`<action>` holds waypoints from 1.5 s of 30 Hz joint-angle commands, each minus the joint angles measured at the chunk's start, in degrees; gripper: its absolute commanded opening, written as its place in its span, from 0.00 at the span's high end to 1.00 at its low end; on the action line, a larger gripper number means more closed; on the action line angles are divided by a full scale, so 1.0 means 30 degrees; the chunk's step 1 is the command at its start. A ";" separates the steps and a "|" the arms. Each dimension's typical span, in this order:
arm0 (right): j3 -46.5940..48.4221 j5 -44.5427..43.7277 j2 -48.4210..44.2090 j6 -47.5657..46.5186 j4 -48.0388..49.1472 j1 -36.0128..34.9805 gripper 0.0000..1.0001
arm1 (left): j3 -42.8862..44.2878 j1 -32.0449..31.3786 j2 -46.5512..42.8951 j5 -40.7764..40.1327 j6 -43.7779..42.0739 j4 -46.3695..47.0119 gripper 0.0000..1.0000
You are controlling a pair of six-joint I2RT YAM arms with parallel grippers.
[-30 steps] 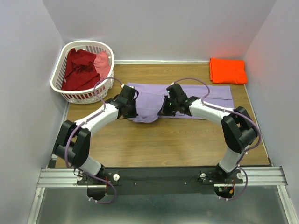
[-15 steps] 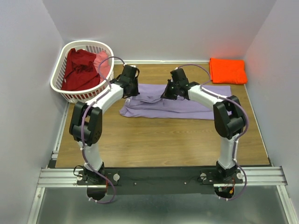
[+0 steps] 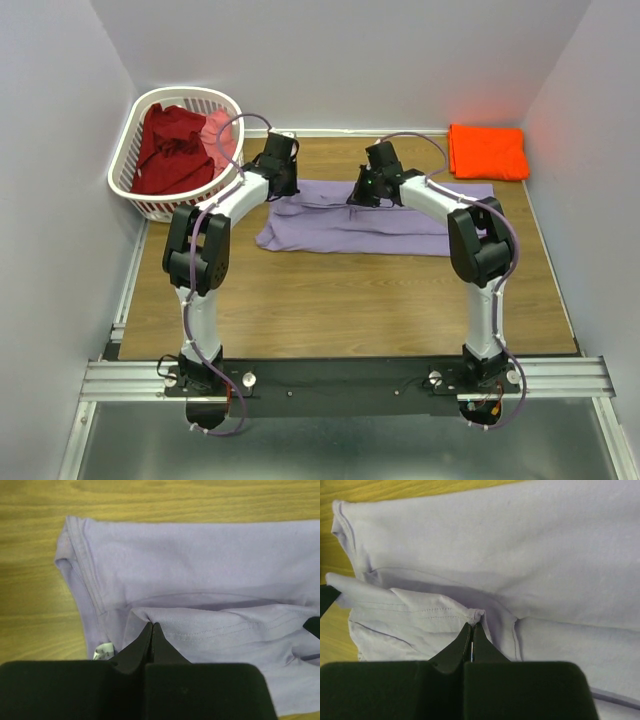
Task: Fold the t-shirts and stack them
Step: Fold the tshirt
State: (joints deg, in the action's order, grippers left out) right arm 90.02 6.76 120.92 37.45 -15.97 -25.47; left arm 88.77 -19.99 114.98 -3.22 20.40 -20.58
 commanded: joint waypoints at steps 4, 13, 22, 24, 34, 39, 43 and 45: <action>0.0961 -0.1170 0.0210 -0.0912 -0.0127 0.0318 0.99 | 0.0966 0.0042 0.0316 0.0429 -0.0853 0.2024 1.00; 0.0991 -0.1405 0.0356 -0.0912 -0.0127 0.0318 0.98 | 0.1200 0.0042 0.1019 0.0547 -0.0912 0.2348 1.00; 0.0434 -0.2108 0.0122 -0.0940 -0.0156 0.0347 0.82 | 0.1230 0.0012 0.1313 0.0577 -0.1235 0.2407 0.85; 0.0405 -0.2167 -0.0111 -0.1116 -0.0157 0.0376 0.75 | 0.1143 0.0042 0.0875 0.0431 -0.1118 0.2319 0.66; -0.0413 -0.2782 -0.3006 -0.3487 -0.0888 0.0347 0.55 | -0.1812 0.0042 -0.4307 -0.0711 -0.0708 0.1733 0.26; -0.3517 -0.2578 -0.5353 -0.4193 -0.1211 0.0376 0.51 | -0.5596 0.0071 -0.7297 -0.1180 0.0112 0.1234 0.25; -0.6358 -0.2518 -0.7345 -0.4019 -0.1299 0.1017 0.49 | -0.9224 0.0246 -0.8617 -0.2058 0.0581 0.1556 0.25; -0.8051 -0.2519 -0.8488 -0.3755 -0.1270 0.1603 0.48 | -1.0220 0.0363 -0.8940 -0.2293 0.0669 0.1673 0.25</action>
State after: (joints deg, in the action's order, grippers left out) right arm 73.14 0.34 99.44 26.46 -17.87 -23.68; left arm 63.44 -19.70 88.71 -6.61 20.71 -14.48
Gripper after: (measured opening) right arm 0.509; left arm 0.747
